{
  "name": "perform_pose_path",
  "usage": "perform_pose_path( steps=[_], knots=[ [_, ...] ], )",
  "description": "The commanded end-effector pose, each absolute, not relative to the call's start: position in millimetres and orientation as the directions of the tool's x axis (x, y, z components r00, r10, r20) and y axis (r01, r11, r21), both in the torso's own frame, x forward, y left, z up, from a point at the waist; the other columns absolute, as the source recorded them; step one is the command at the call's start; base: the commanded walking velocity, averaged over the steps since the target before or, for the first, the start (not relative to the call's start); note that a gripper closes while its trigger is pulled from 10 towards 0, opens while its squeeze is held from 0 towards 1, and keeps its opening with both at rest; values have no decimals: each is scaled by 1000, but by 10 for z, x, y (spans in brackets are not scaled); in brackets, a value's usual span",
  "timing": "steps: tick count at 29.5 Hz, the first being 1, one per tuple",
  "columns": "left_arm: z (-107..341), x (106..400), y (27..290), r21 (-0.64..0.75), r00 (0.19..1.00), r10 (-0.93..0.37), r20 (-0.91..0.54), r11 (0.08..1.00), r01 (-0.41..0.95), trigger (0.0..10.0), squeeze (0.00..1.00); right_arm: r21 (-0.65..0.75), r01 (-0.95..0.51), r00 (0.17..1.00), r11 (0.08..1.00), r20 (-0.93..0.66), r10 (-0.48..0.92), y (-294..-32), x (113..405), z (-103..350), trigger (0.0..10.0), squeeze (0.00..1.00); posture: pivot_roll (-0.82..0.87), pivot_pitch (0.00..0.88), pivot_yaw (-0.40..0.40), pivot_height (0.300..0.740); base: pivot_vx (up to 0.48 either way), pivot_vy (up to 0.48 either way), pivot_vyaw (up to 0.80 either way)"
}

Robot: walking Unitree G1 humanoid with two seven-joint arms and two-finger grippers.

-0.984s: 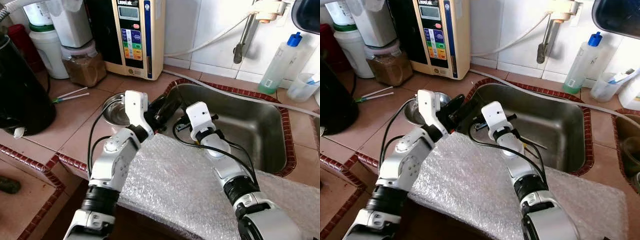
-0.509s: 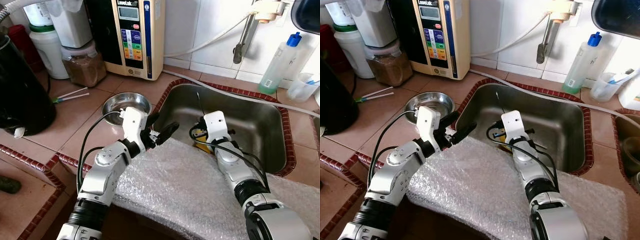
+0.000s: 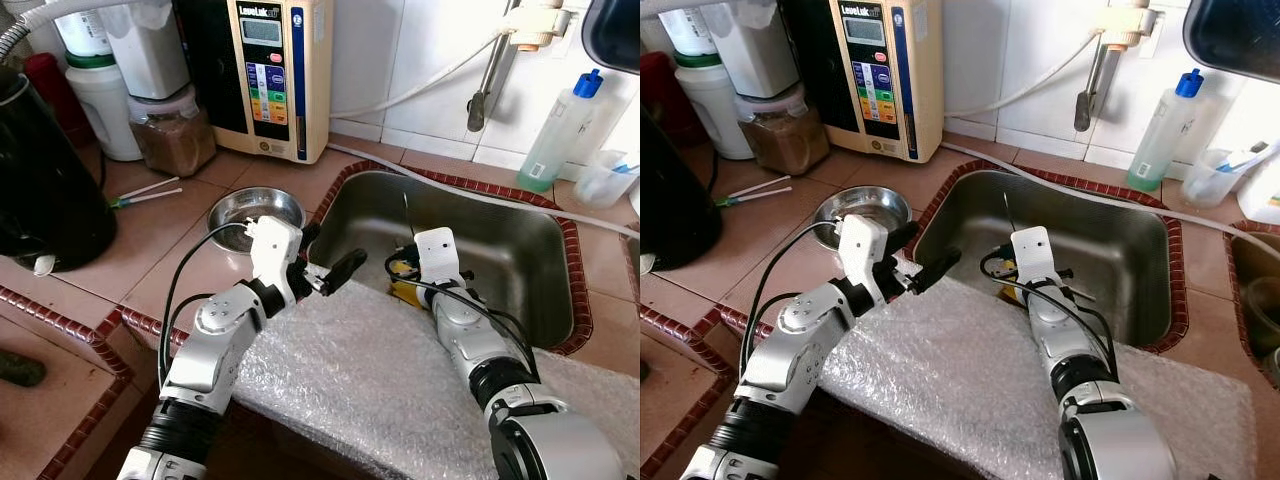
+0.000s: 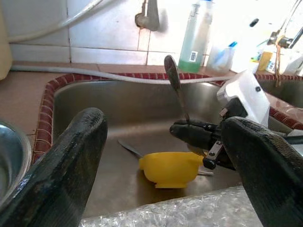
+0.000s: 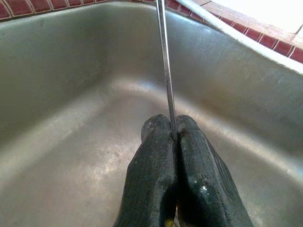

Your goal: Kitchen organization

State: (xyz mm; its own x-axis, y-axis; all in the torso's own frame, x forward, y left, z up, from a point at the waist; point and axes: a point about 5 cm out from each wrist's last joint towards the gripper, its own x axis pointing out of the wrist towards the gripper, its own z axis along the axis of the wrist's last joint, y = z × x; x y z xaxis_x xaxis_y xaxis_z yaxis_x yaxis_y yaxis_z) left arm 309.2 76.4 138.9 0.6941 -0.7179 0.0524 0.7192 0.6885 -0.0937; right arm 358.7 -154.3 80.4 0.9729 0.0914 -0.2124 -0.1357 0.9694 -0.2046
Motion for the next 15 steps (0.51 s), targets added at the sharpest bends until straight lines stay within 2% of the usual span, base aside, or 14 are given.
perform_pose_path(
  steps=[1, 2, 3, 15],
  knots=[
    [1339, 3073, 768, -84, 694, -719, 32, 690, 719, 10000, 1000, -179, -106, 944, 978, -328, 42, -1651, 3428, 527, 7765, 784, 110, 0, 45, 740, 0, 0, 0],
    [1339, 3073, 768, -84, 694, -719, 32, 690, 719, 10000, 1000, -179, -106, 944, 978, -328, 42, -1651, 3428, 527, 7765, 784, 110, 0, 45, 740, 0, 0, 0],
    [1335, 3072, 774, -83, 695, -718, 30, 691, 718, 10000, 1000, -173, -98, 944, 980, -329, 36, -1657, 3428, 525, 10000, 1000, 110, 0, 46, 740, 0, 0, 0],
    [1331, 3108, 803, -73, 727, -686, 31, 724, 686, 10000, 1000, -161, -82, 946, 983, -324, 26, -1681, 3448, 555, 10000, 1000, 107, 0, 43, 740, 0, 0, 0]
  ],
)
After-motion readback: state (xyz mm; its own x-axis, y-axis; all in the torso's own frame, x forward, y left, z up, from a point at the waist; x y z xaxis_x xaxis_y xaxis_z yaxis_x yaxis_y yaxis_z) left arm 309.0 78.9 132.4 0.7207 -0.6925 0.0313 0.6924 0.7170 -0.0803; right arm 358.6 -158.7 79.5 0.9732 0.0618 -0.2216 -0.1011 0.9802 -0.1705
